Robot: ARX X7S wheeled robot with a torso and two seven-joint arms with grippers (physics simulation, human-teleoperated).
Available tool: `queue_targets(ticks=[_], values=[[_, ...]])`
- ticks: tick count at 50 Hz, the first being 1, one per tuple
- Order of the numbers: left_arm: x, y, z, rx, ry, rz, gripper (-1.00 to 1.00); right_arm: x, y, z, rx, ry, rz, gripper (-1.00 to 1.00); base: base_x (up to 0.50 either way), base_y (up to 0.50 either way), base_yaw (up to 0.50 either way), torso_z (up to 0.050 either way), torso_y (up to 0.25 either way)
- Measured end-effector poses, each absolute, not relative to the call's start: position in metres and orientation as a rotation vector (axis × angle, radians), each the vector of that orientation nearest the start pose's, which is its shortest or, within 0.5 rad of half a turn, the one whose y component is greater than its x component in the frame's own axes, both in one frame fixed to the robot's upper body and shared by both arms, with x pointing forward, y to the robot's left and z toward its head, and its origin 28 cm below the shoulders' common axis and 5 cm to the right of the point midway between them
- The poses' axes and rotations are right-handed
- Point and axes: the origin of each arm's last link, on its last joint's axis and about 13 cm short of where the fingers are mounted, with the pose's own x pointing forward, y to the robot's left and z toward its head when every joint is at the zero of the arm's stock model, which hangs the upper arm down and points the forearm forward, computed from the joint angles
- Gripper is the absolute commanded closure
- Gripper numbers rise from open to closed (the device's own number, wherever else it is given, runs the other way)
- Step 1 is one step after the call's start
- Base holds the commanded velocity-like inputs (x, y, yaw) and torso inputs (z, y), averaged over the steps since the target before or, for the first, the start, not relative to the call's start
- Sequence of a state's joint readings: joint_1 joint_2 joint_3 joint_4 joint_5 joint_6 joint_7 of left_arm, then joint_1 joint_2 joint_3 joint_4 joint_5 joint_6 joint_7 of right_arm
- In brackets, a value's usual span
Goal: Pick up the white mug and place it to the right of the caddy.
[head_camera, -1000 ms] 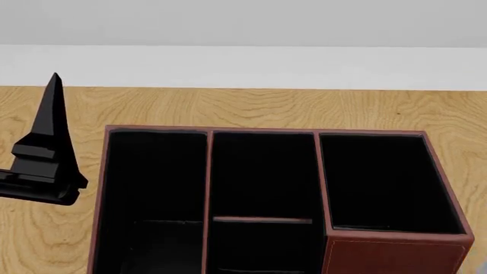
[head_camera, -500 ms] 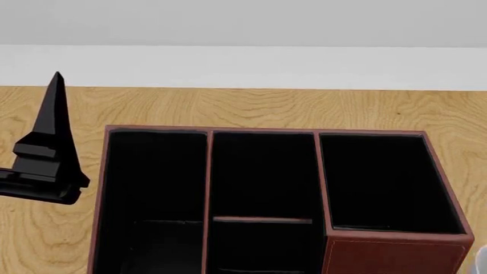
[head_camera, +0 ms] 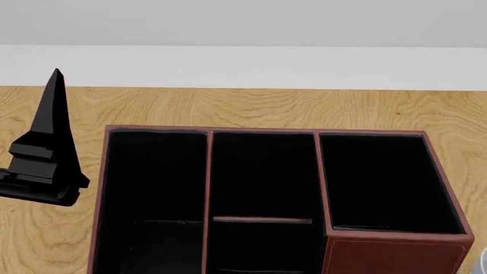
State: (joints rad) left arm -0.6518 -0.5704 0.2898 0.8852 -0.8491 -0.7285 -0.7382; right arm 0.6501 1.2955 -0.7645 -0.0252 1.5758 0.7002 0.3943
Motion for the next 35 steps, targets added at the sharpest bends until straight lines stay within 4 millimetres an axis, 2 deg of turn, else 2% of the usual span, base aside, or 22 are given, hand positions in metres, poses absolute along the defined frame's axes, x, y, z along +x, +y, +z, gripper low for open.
queue_targets(ticks=[18,35], values=[[0.195,0.199,0.245,0.026,-0.470,-0.130,-1.00,0.182,-0.276,0.187,-0.061,0.722,-0.095,-1.00,0.00,0.00,0.00,0.000,0.000],[0.193,0.200,0.246,0.021,-0.477,-0.132,-1.00,0.177,-0.262,0.218,-0.090,0.619,-0.093,-1.00,0.00,0.00,0.00,0.000,0.000]])
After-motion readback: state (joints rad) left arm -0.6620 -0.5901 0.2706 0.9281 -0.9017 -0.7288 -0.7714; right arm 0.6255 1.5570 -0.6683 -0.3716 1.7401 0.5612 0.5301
